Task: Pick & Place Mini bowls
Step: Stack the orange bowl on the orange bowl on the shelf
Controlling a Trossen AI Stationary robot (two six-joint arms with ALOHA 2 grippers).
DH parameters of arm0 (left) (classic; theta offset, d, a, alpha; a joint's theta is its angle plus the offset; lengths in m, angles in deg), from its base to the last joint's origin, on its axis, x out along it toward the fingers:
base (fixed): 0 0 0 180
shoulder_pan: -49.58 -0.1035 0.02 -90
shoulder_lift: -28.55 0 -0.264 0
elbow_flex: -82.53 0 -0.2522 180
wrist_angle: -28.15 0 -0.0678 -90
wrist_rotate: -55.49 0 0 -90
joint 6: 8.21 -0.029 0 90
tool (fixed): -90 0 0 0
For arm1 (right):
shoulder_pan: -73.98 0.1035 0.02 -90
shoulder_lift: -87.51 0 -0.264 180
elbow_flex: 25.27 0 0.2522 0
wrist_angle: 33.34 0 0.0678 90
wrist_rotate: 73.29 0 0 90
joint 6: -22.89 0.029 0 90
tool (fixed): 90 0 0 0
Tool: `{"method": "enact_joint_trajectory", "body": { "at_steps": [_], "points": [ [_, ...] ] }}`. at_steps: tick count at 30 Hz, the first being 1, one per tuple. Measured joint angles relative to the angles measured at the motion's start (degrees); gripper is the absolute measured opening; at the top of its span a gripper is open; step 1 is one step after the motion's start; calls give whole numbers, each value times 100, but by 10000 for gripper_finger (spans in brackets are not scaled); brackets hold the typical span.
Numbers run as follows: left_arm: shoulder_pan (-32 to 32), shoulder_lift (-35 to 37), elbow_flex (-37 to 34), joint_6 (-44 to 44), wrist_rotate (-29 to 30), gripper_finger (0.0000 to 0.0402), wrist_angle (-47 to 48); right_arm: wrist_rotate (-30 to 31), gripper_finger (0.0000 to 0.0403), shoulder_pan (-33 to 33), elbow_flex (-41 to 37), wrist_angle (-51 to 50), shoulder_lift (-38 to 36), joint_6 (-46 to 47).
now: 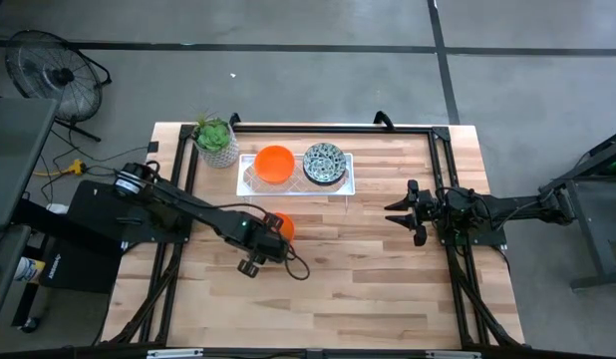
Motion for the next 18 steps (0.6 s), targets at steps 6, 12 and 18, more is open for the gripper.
{"method": "enact_joint_trajectory", "body": {
  "at_steps": [6, 12, 18],
  "points": [
    [-4, -188, -2, 59, 183, 143, 1, 1, 122, -1, 1, 0, -1, 0],
    [-92, -442, -4, 239, 223, 143, -73, 0, 122, -1, 0, 0, -1, 0],
    [-118, -495, -4, 414, 140, 138, -130, 2, 122, -2, 2, 0, -2, 0]
  ]
}}
